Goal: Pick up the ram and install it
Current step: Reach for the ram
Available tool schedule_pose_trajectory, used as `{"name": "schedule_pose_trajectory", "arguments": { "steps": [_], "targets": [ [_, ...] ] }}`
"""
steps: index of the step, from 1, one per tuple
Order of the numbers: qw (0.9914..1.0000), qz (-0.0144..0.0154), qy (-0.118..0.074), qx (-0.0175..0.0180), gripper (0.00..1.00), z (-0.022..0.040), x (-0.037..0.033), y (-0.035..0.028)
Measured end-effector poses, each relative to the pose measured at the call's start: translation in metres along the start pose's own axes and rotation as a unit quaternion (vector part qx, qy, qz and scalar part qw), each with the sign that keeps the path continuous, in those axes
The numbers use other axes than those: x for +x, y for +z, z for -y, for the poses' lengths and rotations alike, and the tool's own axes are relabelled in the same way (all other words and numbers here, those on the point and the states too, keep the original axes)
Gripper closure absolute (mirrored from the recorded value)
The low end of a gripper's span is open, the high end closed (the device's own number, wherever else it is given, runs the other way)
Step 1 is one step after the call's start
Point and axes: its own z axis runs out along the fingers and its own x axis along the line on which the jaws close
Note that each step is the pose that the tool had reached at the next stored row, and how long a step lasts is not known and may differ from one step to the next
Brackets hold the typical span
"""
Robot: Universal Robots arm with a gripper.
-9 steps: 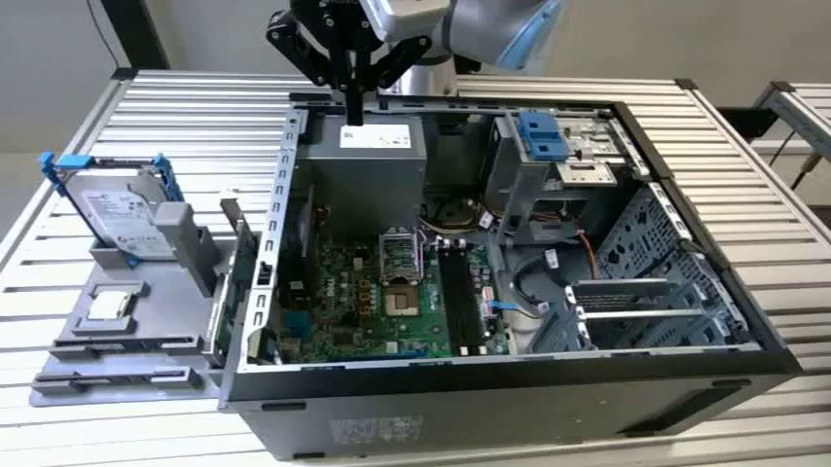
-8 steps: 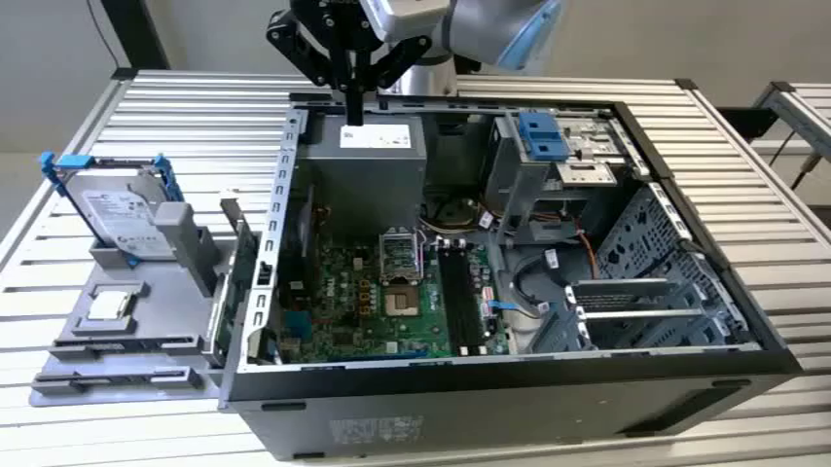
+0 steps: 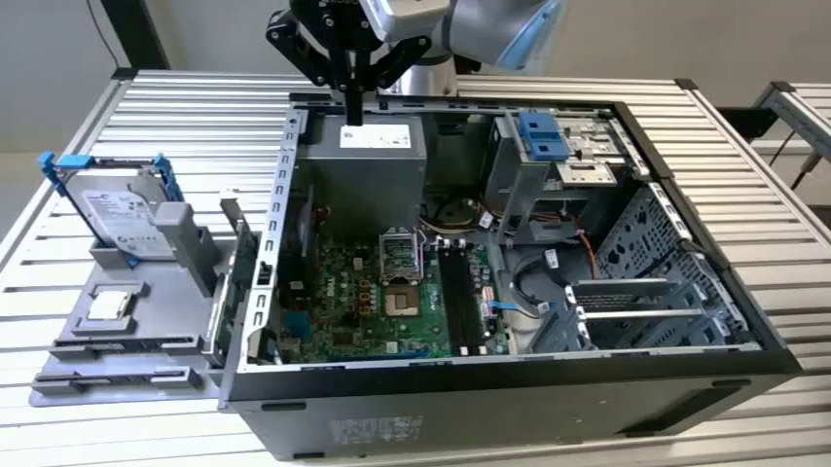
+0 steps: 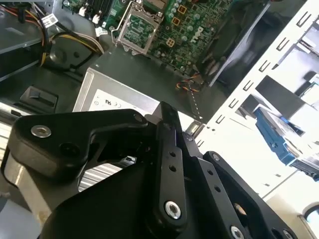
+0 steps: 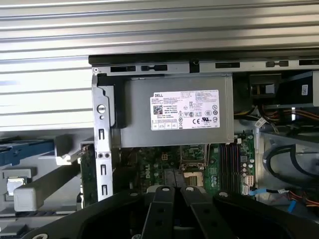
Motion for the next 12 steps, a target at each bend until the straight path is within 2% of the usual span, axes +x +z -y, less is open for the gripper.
{"name": "schedule_pose_trajectory", "arguments": {
  "steps": [7,12],
  "targets": [
    [1.00000,-0.0003,0.000,0.0000,1.00,0.0000,0.0005,0.0000],
    [1.00000,-0.0003,0.000,0.0000,1.00,0.0003,0.0048,-0.0001]
  ]
}}
